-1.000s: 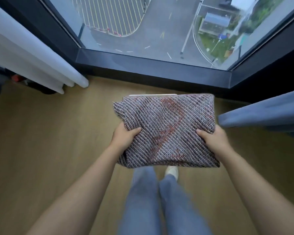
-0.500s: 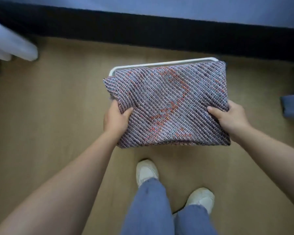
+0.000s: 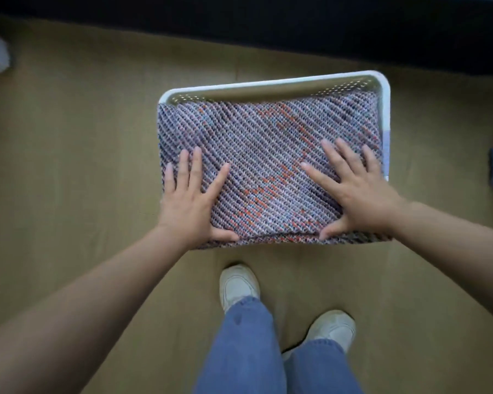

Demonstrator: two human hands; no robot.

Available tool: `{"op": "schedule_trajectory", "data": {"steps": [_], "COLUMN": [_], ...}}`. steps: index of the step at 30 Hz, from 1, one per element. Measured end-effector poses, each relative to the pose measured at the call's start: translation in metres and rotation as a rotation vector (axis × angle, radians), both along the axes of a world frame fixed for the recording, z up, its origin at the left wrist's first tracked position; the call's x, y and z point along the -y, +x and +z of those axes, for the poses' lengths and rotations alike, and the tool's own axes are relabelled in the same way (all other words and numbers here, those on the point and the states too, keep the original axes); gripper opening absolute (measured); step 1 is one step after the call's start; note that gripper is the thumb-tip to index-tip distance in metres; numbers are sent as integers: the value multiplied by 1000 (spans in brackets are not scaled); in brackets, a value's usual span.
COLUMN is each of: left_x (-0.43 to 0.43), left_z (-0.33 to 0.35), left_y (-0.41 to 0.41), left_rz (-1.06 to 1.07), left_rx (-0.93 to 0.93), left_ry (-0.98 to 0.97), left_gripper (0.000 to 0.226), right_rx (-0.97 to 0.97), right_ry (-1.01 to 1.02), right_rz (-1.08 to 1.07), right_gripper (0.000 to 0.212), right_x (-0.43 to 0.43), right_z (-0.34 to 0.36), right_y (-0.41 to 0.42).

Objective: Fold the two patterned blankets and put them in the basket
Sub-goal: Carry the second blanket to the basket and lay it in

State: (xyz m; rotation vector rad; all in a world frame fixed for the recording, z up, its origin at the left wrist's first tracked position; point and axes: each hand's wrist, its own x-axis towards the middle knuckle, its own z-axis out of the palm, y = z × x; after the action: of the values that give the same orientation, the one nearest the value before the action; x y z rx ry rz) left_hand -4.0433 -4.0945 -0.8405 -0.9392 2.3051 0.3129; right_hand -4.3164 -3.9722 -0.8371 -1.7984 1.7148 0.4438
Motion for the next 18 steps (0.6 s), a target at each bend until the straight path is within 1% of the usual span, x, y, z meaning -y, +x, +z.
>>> {"op": "schedule_trajectory", "data": {"steps": [2, 4, 7, 10, 12, 14, 16, 17, 18], "left_x": [7, 11, 12, 13, 15, 18, 17, 16, 14], "left_z": [-22, -48, -84, -106, -95, -72, -46, -33, -21], "left_y": [-6, -19, -32, -32, -34, -42, -55, -61, -65], "left_rz": [42, 76, 97, 126, 136, 128, 147, 155, 147], "left_rx": [82, 118, 196, 177, 181, 262, 311, 261, 145], "left_ry": [-25, -48, -51, -29, 12, 48, 66, 52, 9], "left_gripper": [133, 141, 149, 148, 148, 149, 141, 132, 124], "right_rx": [-67, -135, -205, -200, -172, -175, -132, -70, 4], "right_ry": [74, 79, 23, -53, -16, 45, 48, -14, -117], "right_rz": [-45, -86, -127, -168, -183, -178, -163, -157, -165], "right_gripper": [124, 130, 141, 146, 144, 141, 135, 129, 122], "right_x": [2, 7, 14, 7, 13, 21, 25, 27, 30], "right_z": [-23, -50, -89, -113, -105, -88, -61, -46, -32], "right_y": [-4, -2, 10, 13, 14, 11, 11, 13, 15]}}
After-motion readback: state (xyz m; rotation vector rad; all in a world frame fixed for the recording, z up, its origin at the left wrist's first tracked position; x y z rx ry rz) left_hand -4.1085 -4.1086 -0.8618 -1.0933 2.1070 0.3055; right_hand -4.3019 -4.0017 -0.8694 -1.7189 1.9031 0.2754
